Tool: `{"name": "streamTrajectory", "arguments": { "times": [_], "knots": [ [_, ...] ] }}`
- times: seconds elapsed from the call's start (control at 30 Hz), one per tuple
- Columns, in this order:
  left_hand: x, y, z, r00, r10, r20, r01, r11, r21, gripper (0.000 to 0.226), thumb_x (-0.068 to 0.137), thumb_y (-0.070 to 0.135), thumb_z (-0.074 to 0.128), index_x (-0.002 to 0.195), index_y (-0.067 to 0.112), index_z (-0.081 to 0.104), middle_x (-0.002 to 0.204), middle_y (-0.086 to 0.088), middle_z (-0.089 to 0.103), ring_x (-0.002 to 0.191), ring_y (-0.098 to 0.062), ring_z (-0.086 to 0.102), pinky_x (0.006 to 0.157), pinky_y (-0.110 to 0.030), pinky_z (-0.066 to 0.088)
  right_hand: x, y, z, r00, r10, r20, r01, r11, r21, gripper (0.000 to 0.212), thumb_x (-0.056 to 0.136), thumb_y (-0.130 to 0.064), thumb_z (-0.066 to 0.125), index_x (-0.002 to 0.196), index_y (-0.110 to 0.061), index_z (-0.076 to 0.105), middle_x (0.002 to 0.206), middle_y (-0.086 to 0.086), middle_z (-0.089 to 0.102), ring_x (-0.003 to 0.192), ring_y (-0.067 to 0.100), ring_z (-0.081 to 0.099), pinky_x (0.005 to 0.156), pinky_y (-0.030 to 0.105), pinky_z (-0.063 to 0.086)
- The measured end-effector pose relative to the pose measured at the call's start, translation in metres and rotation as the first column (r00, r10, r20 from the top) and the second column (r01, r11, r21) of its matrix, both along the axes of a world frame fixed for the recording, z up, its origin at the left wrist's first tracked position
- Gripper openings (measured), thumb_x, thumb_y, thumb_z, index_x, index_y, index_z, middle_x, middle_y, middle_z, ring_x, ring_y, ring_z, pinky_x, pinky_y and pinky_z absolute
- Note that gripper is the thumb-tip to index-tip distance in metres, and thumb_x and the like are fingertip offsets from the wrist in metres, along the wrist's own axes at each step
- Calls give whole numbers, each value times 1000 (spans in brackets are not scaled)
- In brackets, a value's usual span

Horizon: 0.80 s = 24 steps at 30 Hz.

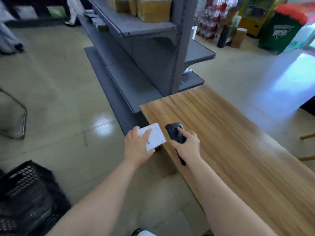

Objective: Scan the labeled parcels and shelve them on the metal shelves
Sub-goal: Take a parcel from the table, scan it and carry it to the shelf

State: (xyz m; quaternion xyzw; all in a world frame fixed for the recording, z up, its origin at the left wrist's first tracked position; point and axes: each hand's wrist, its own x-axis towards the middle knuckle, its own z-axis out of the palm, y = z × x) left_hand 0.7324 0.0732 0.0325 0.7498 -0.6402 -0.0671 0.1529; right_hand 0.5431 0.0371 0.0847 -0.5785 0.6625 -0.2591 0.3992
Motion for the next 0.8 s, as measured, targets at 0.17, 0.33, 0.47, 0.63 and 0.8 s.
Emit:
{"name": "streamTrajectory", "arguments": {
  "times": [0.17,0.33,0.47,0.63,0.8],
  "knots": [
    [104,-12,-9,997,69,-41,-67,997,41,74,77,50,74,142,28,47,145,-12,30,123,-33,37,102,-44,43,124,-39,-16,959,206,-194,-219,974,-49,61,80,-38,73,136,-43,51,147,-10,37,132,20,32,107,42,33],
    [176,-39,-25,936,297,-188,-280,953,116,75,77,45,76,143,26,46,144,-9,28,124,-31,37,97,-38,46,215,-89,-19,869,344,-356,-373,928,-15,62,84,-39,69,141,-43,45,153,-6,28,133,24,27,108,49,28],
    [235,-89,-31,850,452,-270,-441,891,106,74,77,45,78,141,24,47,135,-10,34,123,-29,35,101,-35,40,284,-148,-27,835,415,-361,-470,879,-77,63,83,-41,69,142,-42,46,151,-4,29,130,27,28,108,46,26],
    [326,-165,-19,696,622,-358,-634,767,101,79,65,59,85,131,28,54,137,-9,33,126,-29,34,98,-37,43,383,-240,-22,814,489,-314,-536,841,-78,63,84,-38,68,142,-41,45,153,-6,27,132,25,26,109,47,25],
    [415,-220,0,608,705,-364,-726,680,103,78,62,53,86,129,27,57,123,-8,39,117,-33,44,92,-32,40,491,-319,-9,821,527,-220,-562,812,-156,59,81,-35,72,137,-38,54,146,-5,39,125,26,36,105,52,34]
  ]
}}
